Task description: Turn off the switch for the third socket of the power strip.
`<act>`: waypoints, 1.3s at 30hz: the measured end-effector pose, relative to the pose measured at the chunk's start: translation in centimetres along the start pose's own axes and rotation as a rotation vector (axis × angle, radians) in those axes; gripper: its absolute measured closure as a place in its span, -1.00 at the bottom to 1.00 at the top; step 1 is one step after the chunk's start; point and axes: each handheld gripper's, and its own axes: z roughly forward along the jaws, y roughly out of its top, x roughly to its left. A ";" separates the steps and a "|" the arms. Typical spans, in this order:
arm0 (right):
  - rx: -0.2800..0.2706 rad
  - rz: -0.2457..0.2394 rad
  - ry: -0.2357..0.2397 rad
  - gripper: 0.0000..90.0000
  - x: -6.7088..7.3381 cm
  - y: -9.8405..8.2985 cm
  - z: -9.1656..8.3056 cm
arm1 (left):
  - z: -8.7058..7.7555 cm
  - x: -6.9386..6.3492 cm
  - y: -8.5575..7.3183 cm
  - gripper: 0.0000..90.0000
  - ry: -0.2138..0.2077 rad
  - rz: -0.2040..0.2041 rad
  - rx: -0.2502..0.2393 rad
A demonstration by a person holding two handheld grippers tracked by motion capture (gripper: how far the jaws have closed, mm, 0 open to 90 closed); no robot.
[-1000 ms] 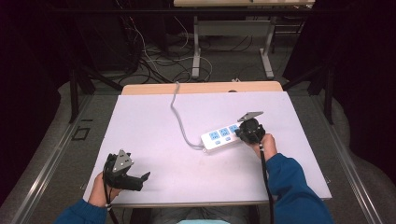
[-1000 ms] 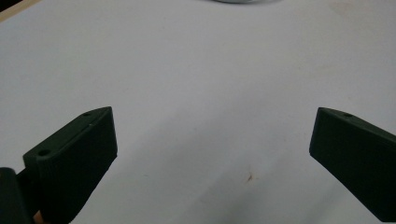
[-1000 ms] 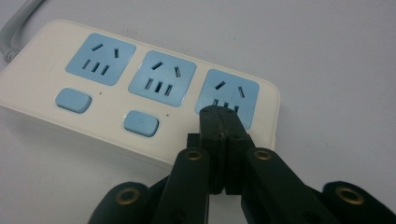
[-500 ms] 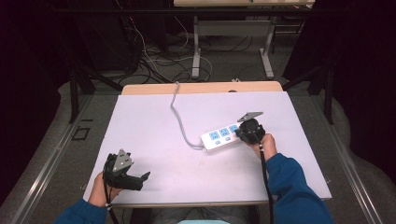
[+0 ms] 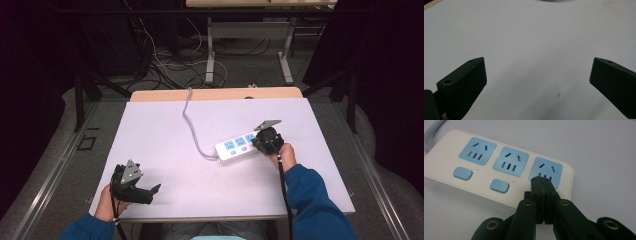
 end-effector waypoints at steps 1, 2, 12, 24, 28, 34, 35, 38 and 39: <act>0.004 0.002 0.000 1.00 0.0 0.0 0.0 | 0.0 0.0 0.0 -0.98 0.003 0.001 0.001; 0.003 -0.001 -0.001 1.00 -0.1 0.0 0.0 | 0.0 0.0 0.0 -0.98 0.003 -0.006 -0.004; 0.005 0.005 0.001 1.00 0.0 0.0 0.0 | 0.0 0.0 0.0 -0.98 0.004 -0.010 -0.004; 0.011 0.014 0.004 1.00 0.0 0.0 0.0 | -0.1 0.0 0.1 -0.98 0.018 0.007 -0.006; 0.006 0.009 0.003 1.00 0.1 -0.1 0.1 | 0.0 0.0 0.0 -0.98 0.010 -0.003 -0.003; 0.002 0.013 -0.001 1.00 0.1 -0.1 0.1 | -0.1 0.0 0.0 -0.98 0.016 -0.001 -0.009; -0.003 0.012 0.004 1.00 0.0 -0.2 0.1 | -0.2 0.0 0.0 -0.98 0.015 -0.001 -0.004; -0.002 0.008 0.014 1.00 -0.1 -0.2 0.0 | -0.2 0.0 0.0 -0.98 0.016 -0.003 -0.009; -0.001 0.007 0.015 1.00 -0.1 -0.2 0.0 | -0.2 0.0 0.0 -0.98 0.016 -0.002 -0.007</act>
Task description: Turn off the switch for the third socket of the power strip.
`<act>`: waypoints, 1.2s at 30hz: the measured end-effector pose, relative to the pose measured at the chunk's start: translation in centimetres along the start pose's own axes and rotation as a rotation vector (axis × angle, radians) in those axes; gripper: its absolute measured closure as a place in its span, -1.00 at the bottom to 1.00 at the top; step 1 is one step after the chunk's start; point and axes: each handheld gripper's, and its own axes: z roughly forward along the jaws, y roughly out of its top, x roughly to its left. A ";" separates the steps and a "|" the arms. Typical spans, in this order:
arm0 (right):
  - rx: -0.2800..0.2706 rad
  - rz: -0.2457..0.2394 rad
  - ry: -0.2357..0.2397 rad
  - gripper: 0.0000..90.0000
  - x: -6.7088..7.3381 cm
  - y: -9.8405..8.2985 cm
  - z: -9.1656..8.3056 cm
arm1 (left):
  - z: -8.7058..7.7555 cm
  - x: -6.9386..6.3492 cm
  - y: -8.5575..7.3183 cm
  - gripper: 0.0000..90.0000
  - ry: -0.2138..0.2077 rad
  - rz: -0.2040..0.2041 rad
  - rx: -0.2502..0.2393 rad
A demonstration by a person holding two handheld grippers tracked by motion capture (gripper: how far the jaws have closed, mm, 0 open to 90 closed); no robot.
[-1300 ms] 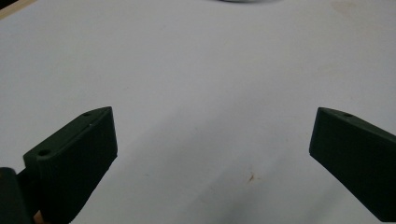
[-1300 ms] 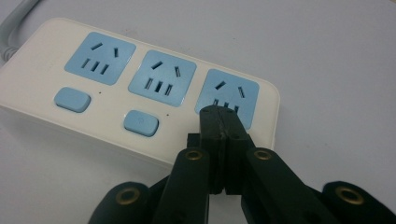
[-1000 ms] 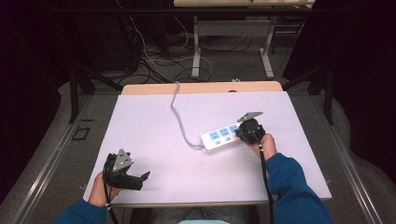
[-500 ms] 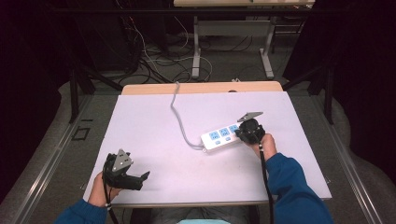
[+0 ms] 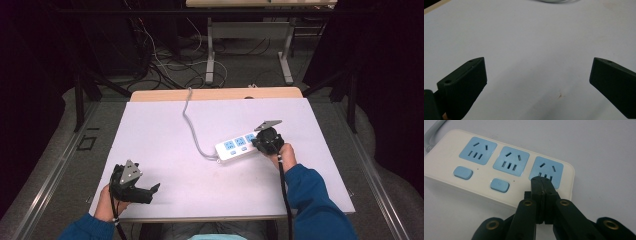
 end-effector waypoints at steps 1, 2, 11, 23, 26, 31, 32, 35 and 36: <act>-0.001 -0.002 -0.001 1.00 0.0 0.0 0.0 | 0.0 0.0 0.0 -0.98 -0.001 0.001 0.001; -0.001 0.000 -0.006 1.00 0.1 0.0 0.0 | 0.0 0.0 0.0 -0.98 -0.001 0.002 0.000; -0.002 0.001 -0.003 1.00 0.0 0.0 0.0 | 0.0 0.0 0.0 -0.98 -0.002 0.002 0.001; -0.005 -0.005 -0.001 1.00 0.1 0.0 0.0 | 0.0 0.0 0.0 -0.98 0.000 0.005 0.001; -0.008 -0.014 -0.003 1.00 0.1 0.0 0.0 | 0.1 -0.1 0.0 -0.98 -0.002 0.003 -0.003; -0.013 -0.007 -0.012 1.00 0.1 -0.1 0.0 | 0.1 -0.1 0.0 -0.98 0.000 0.003 -0.006; -0.010 -0.015 -0.011 1.00 0.1 -0.1 0.0 | 0.1 -0.1 0.0 -0.98 0.000 0.002 -0.007; -0.014 -0.012 -0.011 1.00 0.1 -0.1 0.0 | 0.1 -0.1 0.0 -0.98 -0.001 0.002 -0.007; -0.014 -0.010 -0.012 1.00 0.1 -0.1 0.0 | 0.1 -0.1 0.0 -0.98 -0.001 0.003 -0.002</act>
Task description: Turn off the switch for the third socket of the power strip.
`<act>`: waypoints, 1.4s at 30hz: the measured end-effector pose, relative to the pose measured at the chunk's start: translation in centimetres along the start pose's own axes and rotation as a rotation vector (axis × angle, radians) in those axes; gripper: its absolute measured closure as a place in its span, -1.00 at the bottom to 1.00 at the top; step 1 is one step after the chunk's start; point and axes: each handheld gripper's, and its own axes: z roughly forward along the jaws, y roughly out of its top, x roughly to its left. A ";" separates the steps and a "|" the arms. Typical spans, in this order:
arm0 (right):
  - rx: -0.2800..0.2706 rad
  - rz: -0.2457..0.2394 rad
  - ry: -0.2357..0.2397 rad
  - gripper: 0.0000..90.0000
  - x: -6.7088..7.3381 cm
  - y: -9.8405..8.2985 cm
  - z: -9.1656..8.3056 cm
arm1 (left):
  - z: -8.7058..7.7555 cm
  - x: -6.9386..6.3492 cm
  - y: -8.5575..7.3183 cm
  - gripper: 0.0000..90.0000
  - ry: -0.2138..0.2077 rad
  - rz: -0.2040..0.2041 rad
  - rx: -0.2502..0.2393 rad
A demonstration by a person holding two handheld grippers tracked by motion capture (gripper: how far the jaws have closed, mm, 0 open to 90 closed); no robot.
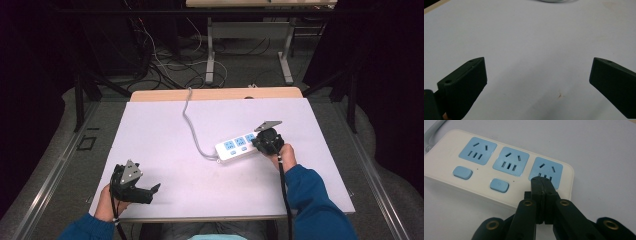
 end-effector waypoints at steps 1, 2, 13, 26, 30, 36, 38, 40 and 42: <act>0.000 -0.001 -0.002 1.00 0.0 0.0 0.0 | 0.0 0.0 0.0 -0.98 -0.002 0.000 -0.001; 0.004 -0.002 -0.002 1.00 0.0 0.0 0.0 | 0.0 0.0 0.0 -0.98 0.000 -0.001 -0.003; 0.005 -0.005 -0.004 1.00 0.1 0.0 0.0 | 0.0 0.0 0.0 -0.98 0.001 -0.001 -0.003; -0.007 0.003 -0.010 1.00 0.2 0.1 0.1 | 0.0 0.1 0.0 -0.98 -0.004 0.000 0.003; 0.006 -0.002 -0.013 1.00 0.2 0.1 0.0 | 0.0 0.1 0.0 -0.98 -0.002 0.001 -0.003; -0.002 0.000 -0.012 1.00 0.3 0.4 -0.2 | 0.1 0.1 0.0 -0.98 0.001 0.004 -0.004; 0.001 -0.006 -0.015 1.00 0.4 0.4 -0.2 | 0.1 0.1 0.0 -0.98 -0.002 -0.001 -0.004; 0.003 -0.006 -0.009 1.00 0.4 0.4 -0.1 | 0.0 0.1 0.0 -0.98 -0.002 0.001 -0.004; 0.005 -0.004 -0.008 1.00 0.4 0.4 -0.2 | 0.0 0.1 0.0 -0.98 -0.002 0.001 -0.003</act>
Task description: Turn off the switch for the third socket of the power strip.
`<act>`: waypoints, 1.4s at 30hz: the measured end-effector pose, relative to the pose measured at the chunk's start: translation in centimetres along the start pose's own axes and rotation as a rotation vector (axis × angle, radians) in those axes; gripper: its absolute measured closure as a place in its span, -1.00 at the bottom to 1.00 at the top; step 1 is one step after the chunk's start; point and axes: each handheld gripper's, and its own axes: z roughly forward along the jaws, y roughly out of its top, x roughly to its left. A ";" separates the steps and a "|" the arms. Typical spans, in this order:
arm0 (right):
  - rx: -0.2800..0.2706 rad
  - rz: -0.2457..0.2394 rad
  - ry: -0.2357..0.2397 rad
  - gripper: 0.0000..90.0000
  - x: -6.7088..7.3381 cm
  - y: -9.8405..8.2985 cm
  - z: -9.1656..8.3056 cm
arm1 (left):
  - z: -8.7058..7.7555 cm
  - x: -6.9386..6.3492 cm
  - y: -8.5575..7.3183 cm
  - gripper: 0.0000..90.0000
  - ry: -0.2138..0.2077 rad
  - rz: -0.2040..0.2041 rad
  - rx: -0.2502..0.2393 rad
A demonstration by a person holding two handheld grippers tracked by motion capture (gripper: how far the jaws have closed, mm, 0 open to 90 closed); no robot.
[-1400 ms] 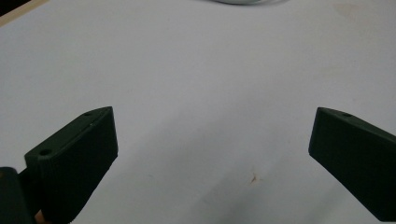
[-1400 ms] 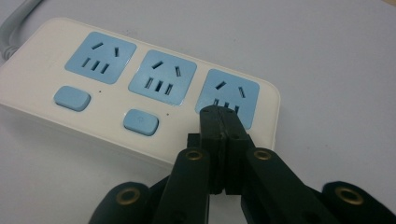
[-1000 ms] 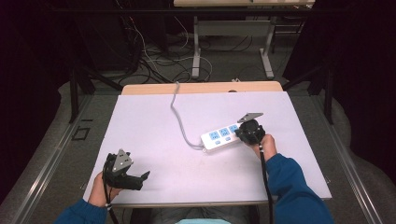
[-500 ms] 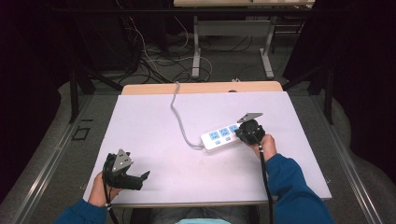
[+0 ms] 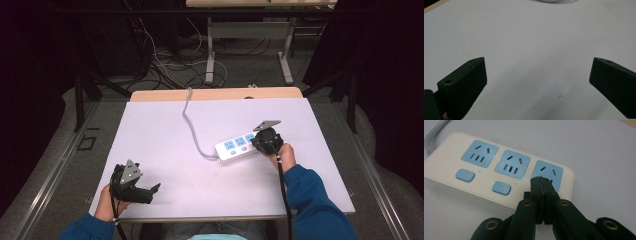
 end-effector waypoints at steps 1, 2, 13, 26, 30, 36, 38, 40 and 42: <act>0.000 0.000 0.000 1.00 0.0 0.0 0.0 | 0.0 0.0 0.0 -0.98 -0.001 0.000 0.000; -0.002 -0.002 0.000 1.00 0.0 0.0 0.0 | 0.0 -0.1 0.0 -0.98 0.000 -0.002 -0.002; -0.018 0.009 0.014 0.80 -0.2 -0.1 -0.4 | -0.1 -0.1 0.0 -0.98 -0.001 -0.002 0.003; -0.036 0.031 0.042 0.03 -0.3 0.0 -1.8 | -0.1 -0.1 -0.1 -0.98 0.003 -0.006 0.001; -0.046 0.041 0.055 -0.33 -0.3 -0.1 -2.5 | -0.1 -0.1 -0.1 -0.98 0.004 -0.007 -0.005; -0.091 0.036 0.081 -0.63 -0.1 -0.3 -4.0 | -0.1 -0.1 -0.1 -0.98 0.003 -0.006 -0.004; -0.100 0.031 0.095 -0.65 0.0 -0.4 -4.5 | -0.1 -0.1 0.0 -0.98 0.003 -0.006 0.000; -0.113 0.032 0.103 -0.68 0.1 -0.5 -4.8 | -0.1 -0.1 -0.1 -0.98 0.004 -0.004 -0.004; -0.111 0.037 0.118 -0.70 0.3 -0.6 -5.2 | -0.1 0.0 -0.1 -0.98 0.005 -0.002 -0.001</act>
